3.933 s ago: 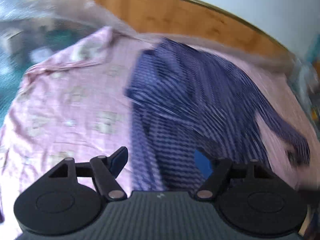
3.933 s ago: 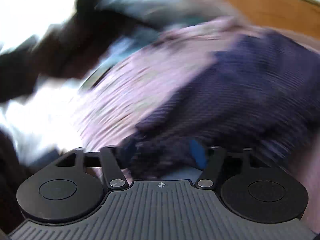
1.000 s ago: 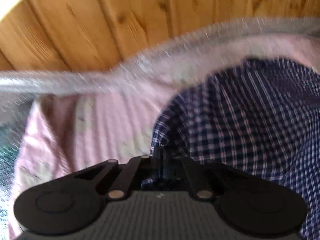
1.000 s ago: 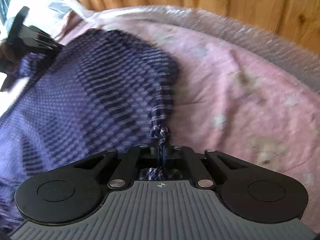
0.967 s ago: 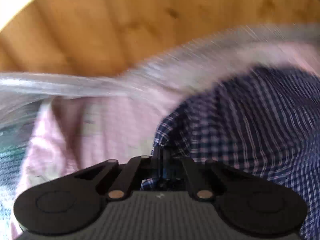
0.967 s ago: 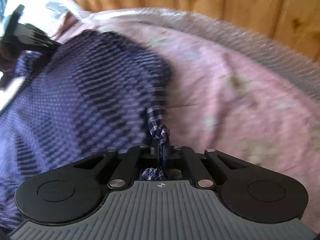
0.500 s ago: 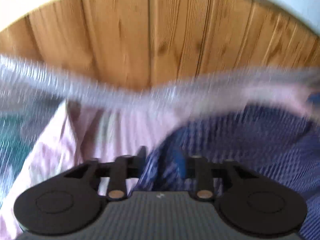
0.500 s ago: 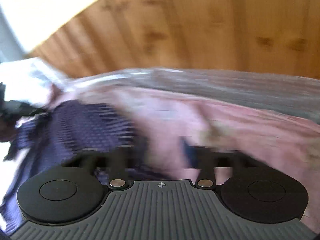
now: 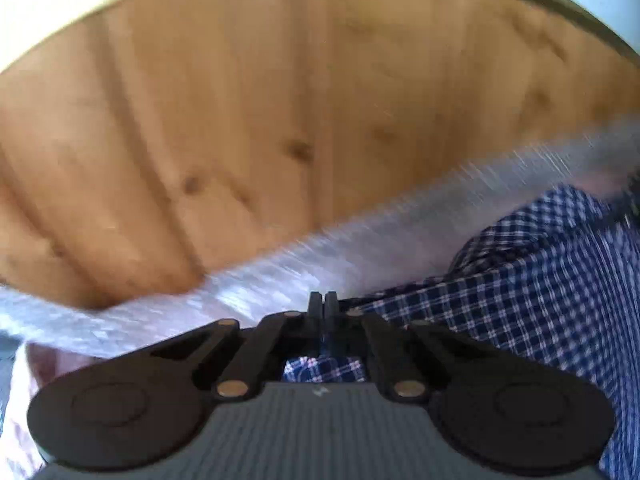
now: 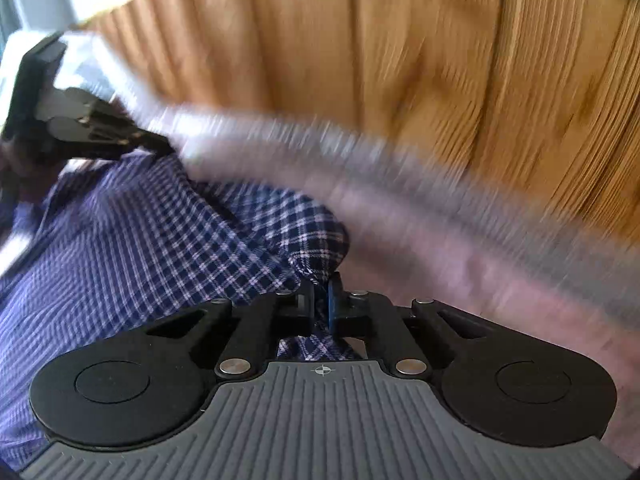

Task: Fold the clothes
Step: 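Grasp the shirt hem with the left gripper while the right gripper grasps the shirt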

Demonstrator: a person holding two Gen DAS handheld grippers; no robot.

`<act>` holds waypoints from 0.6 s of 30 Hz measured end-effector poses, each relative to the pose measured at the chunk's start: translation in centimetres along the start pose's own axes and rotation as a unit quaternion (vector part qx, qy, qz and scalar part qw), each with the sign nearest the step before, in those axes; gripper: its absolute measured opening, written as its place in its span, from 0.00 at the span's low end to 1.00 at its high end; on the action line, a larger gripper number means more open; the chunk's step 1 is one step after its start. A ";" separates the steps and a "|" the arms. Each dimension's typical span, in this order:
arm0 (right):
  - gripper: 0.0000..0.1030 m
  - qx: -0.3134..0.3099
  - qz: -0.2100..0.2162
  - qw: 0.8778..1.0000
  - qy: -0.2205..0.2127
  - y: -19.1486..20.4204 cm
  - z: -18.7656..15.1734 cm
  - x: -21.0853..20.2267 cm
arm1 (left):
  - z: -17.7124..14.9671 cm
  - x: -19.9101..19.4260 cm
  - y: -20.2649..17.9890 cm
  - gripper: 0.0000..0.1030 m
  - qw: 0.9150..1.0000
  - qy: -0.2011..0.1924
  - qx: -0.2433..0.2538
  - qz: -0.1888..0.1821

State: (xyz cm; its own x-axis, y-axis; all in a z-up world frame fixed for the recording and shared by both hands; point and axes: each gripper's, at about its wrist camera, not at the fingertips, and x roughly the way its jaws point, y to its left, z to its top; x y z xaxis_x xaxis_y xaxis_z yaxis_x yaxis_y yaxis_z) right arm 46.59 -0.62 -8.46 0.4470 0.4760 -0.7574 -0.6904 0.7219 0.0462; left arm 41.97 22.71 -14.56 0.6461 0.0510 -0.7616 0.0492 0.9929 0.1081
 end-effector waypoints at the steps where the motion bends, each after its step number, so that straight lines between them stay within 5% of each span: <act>1: 0.02 -0.013 -0.023 1.000 0.001 0.5 0.5 0.6 | 0.0 0.2 0.1 0.00 1.000 0.008 -0.004 0.021; 3: 0.04 -0.038 -0.072 0.997 0.015 1.6 0.5 2.1 | -1.0 0.2 0.1 0.06 0.999 0.035 0.006 0.032; 6: 0.34 -0.059 -0.148 0.987 0.028 3.3 -1.1 2.9 | -3.5 -4.4 1.3 0.17 0.999 0.015 -0.018 0.044; 10: 0.53 0.100 -0.147 0.981 -0.081 4.8 -5.2 -7.8 | -9.7 -13.3 1.4 0.42 0.999 0.004 -0.034 -0.021; 16: 0.61 0.154 -0.152 0.976 -0.011 12.1 -16.4 -13.2 | -24.5 -21.0 0.8 0.42 0.990 0.102 -0.075 -0.068; 18: 0.57 0.172 -0.154 0.973 0.012 14.5 -20.1 -15.0 | -28.4 -21.8 1.2 0.35 0.988 0.131 -0.071 -0.050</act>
State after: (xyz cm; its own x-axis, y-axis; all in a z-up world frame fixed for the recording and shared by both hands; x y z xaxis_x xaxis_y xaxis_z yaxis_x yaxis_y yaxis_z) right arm 18.44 -7.34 -9.51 0.5857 0.2023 -0.7848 -0.2939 0.9555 0.0269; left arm 6.30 25.80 -16.01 0.4233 -0.0413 -0.9050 -0.0154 0.9985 -0.0528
